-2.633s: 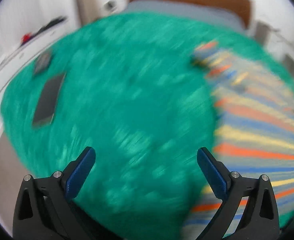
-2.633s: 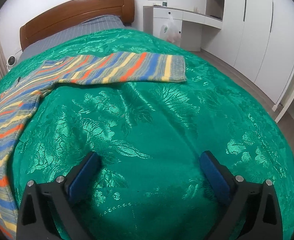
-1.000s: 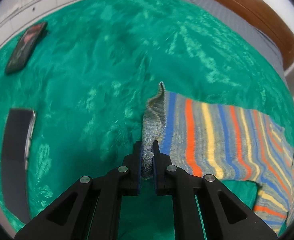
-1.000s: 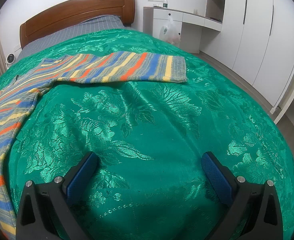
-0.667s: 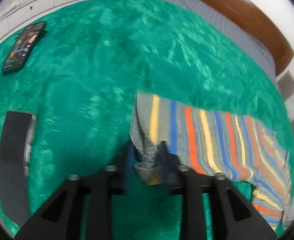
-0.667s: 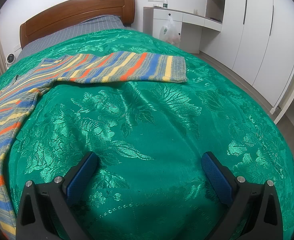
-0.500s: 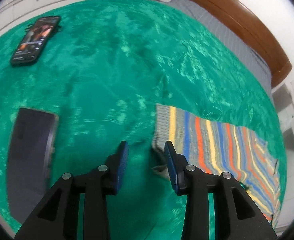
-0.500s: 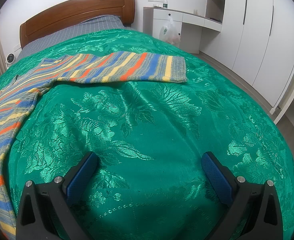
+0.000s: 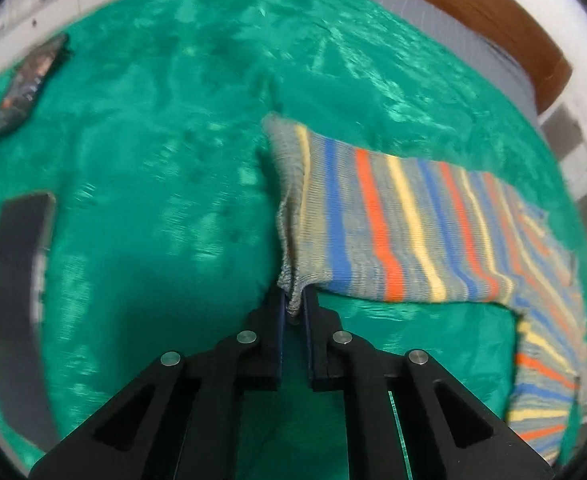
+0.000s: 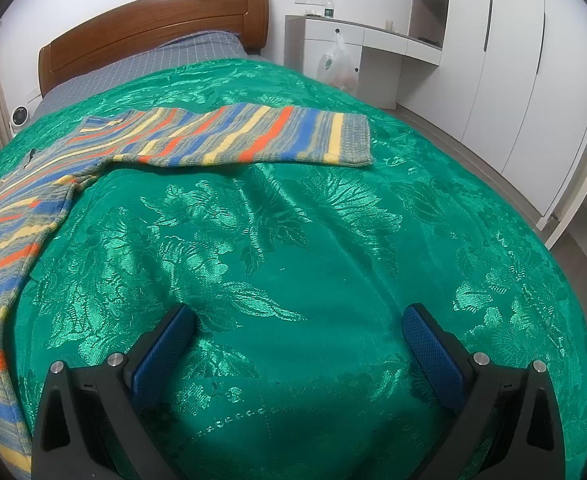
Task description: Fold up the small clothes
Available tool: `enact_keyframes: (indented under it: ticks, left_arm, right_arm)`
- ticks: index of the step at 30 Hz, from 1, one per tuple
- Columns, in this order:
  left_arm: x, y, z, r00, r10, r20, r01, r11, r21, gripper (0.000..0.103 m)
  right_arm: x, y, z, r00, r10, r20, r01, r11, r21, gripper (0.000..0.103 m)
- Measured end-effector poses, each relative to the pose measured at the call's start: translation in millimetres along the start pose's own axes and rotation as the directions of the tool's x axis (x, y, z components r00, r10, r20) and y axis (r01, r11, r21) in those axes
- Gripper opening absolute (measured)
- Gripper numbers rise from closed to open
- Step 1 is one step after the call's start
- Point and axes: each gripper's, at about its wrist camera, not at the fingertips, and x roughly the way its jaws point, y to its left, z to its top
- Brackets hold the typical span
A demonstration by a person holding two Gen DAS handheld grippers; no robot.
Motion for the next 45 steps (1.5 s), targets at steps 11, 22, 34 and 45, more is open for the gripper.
enact_keyframes:
  ticks: [11, 22, 34, 45]
  left_arm:
    - [-36, 10, -34, 0.997, 0.055, 0.053, -0.052, 0.998, -0.044, 0.047]
    - [-57, -41, -151, 0.977, 0.059, 0.203, -0.107, 0.966, 0.236, 0.097]
    - [-52, -42, -162, 0.963, 0.057, 0.262, -0.124, 0.961, 0.246, 0.103]
    - [-49, -42, -165, 0.958, 0.06, 0.279, -0.132, 0.96, 0.246, 0.103]
  right_arm:
    - [0, 1, 0, 1.0, 0.0, 0.0, 0.0, 1.0, 0.0, 0.103]
    - [-2, 0, -2, 1.0, -0.002, 0.008, 0.002, 1.0, 0.001, 0.103]
    - [-5, 2, -6, 0.999, -0.016, 0.029, 0.016, 1.0, 0.0, 0.103]
    - [-5, 2, -8, 0.999, -0.019, 0.045, 0.019, 1.0, 0.001, 0.103]
